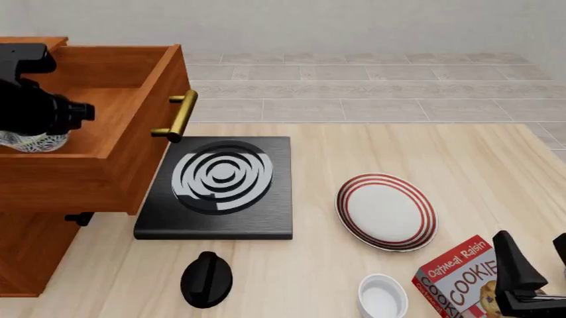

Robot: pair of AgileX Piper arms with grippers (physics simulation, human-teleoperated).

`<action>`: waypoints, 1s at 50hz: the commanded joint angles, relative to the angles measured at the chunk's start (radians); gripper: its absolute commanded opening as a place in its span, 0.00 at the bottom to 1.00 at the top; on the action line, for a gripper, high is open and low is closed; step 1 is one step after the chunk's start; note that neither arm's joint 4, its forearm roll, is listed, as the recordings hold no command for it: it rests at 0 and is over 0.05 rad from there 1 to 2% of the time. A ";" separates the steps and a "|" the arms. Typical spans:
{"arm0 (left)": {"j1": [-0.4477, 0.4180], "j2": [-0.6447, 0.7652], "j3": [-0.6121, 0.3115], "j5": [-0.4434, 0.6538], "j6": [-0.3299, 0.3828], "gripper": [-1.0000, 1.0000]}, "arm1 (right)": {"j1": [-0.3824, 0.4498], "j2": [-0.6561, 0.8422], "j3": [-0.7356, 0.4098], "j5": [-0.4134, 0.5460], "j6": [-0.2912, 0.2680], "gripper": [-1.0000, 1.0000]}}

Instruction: Pick the akita bowl in the top layer of the wooden cabinet and place it on the plate.

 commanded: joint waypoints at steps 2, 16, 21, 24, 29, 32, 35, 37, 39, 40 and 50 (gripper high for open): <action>-0.023 -0.006 -0.008 0.008 0.003 0.00 | 0.000 0.000 0.000 0.000 0.000 1.00; -0.056 -0.011 -0.042 0.025 -0.028 0.00 | 0.000 -0.001 0.000 0.001 0.000 1.00; -0.069 -0.013 -0.054 0.033 -0.041 0.00 | 0.000 0.000 0.000 0.000 0.000 1.00; -0.068 -0.015 -0.056 0.034 -0.037 0.00 | 0.000 0.000 0.000 0.000 0.000 1.00; -0.073 -0.020 -0.073 0.043 -0.038 0.00 | 0.000 -0.001 0.000 0.001 0.000 1.00; -0.077 -0.022 -0.079 0.048 -0.044 0.00 | 0.001 -0.001 0.000 0.001 0.000 1.00; -0.082 -0.026 -0.083 0.051 -0.045 0.00 | 0.000 0.000 0.000 0.000 0.000 1.00; -0.088 -0.030 -0.090 0.055 -0.049 0.00 | 0.000 0.000 0.000 0.000 0.000 1.00; -0.094 -0.030 -0.098 0.059 -0.052 0.00 | 0.000 0.000 0.000 0.000 0.000 1.00; -0.094 -0.030 -0.098 0.059 -0.052 0.00 | 0.000 0.000 0.000 0.000 0.000 1.00; -0.115 -0.037 -0.132 0.071 -0.053 0.00 | 0.000 0.000 0.000 0.000 0.000 1.00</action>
